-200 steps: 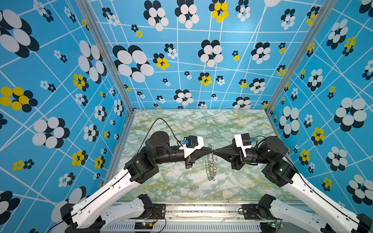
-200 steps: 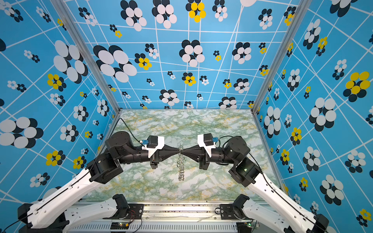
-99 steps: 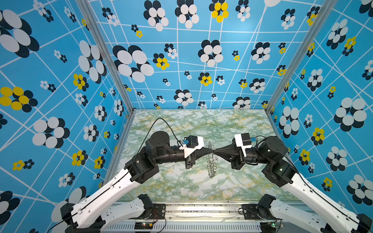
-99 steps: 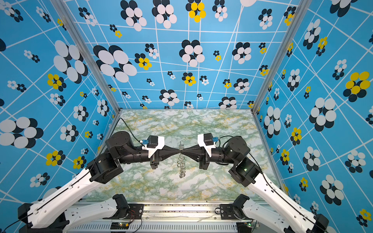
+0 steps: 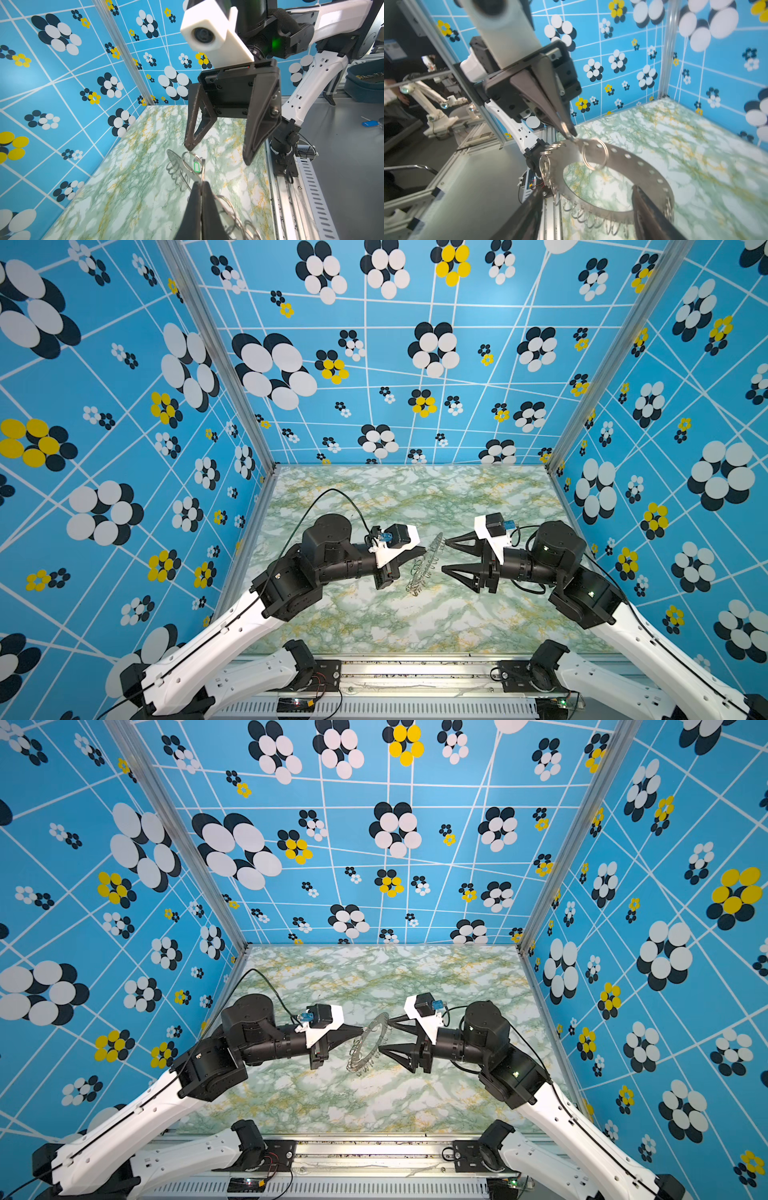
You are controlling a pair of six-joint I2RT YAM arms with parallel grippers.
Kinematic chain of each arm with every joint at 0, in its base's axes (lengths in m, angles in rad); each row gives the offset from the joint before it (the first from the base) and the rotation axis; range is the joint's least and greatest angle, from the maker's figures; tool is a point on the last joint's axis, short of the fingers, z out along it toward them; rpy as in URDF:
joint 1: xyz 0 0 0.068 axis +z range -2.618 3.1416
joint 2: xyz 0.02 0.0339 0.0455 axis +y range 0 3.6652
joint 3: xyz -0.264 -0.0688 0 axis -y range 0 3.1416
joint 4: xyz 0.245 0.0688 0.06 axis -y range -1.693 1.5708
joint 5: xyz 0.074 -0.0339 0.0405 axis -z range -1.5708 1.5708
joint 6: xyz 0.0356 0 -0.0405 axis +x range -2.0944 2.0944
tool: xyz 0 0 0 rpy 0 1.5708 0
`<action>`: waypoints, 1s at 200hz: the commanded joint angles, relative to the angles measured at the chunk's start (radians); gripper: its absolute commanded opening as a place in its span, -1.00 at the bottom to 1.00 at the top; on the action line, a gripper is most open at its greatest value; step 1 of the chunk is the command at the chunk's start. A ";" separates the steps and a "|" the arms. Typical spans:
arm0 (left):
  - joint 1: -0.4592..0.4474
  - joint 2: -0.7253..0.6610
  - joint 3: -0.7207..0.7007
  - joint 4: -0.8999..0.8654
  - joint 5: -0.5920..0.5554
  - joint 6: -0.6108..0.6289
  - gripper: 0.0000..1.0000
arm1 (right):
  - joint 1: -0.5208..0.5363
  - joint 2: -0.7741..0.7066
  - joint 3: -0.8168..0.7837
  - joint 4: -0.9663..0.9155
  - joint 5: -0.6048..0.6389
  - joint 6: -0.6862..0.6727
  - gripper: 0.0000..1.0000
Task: Attach keys to a key ring
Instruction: Pass the keyring, then move the key to the center of the table.
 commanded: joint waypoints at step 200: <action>0.011 -0.097 -0.118 -0.082 -0.071 0.001 -1.00 | -0.420 0.799 0.105 -0.475 0.575 0.400 0.71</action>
